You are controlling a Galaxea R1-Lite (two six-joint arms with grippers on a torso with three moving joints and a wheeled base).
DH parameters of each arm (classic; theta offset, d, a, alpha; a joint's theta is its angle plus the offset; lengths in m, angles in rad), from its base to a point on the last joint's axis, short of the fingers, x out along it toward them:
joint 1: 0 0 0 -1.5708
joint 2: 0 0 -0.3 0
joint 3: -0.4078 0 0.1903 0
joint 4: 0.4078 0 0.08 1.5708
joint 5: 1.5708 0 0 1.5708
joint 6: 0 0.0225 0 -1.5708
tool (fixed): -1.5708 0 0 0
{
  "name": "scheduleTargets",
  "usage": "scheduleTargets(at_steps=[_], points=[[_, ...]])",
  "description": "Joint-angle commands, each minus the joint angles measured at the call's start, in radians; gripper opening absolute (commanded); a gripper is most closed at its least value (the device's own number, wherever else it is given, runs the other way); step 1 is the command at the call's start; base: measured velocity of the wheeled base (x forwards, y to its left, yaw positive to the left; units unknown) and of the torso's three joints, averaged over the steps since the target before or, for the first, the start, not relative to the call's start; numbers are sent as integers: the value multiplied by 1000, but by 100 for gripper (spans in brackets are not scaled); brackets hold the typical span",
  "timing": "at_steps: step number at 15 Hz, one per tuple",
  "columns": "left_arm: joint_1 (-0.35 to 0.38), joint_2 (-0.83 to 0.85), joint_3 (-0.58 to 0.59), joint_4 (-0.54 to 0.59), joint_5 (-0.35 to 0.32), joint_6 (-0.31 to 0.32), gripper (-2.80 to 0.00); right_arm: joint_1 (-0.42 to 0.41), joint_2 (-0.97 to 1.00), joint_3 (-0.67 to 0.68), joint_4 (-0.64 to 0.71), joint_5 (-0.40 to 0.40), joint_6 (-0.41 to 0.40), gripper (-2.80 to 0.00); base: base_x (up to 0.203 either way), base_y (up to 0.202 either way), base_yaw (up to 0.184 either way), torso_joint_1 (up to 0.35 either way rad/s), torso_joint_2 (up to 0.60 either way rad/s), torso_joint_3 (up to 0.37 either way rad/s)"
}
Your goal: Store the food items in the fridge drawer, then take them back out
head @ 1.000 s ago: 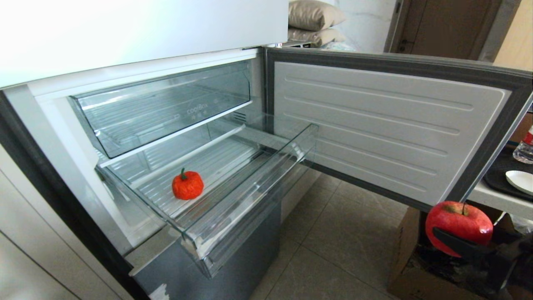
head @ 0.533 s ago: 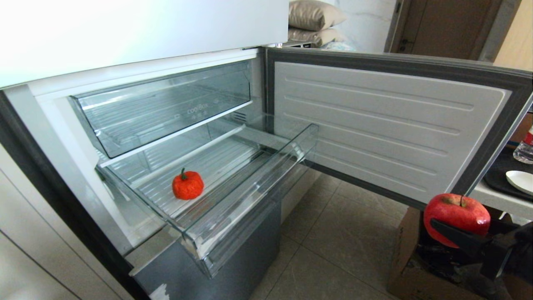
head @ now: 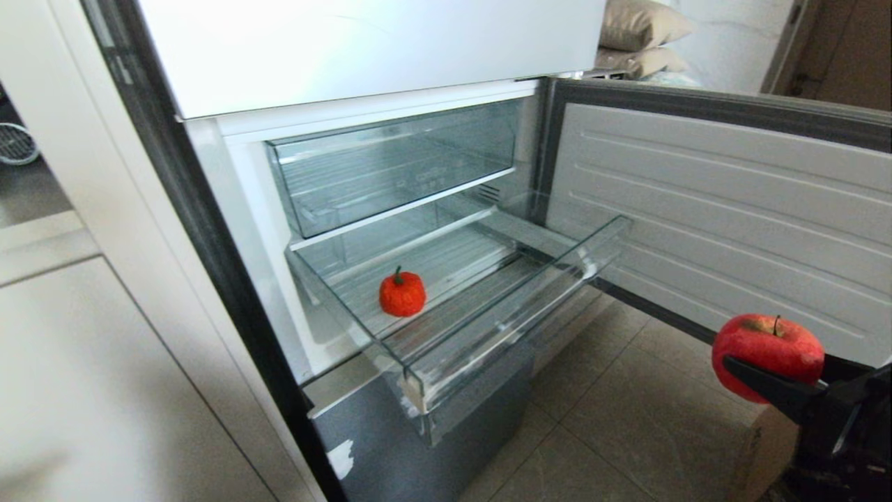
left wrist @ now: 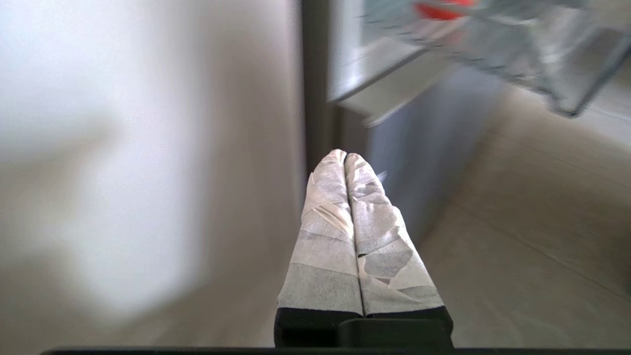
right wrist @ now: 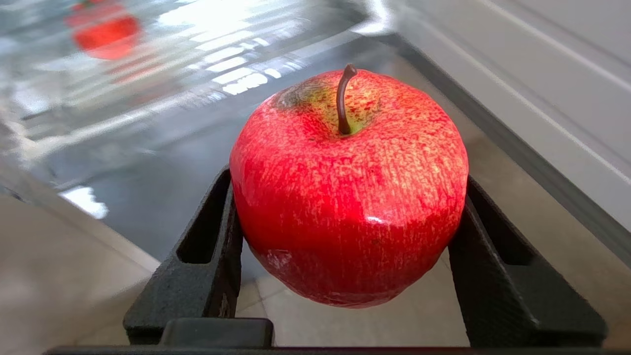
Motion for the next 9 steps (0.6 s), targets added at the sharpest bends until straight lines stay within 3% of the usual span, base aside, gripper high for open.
scheduleTargets(at_steps=[1,9], points=[[0,0,1,0,0,0,-280,-9,-3,-6,-4,1,1,-280,6,-8,177,7,5,2],[0,0,0,0,0,0,-280,-26,8,-98,-1,3,0,-280,2,-7,166,4,3,3]])
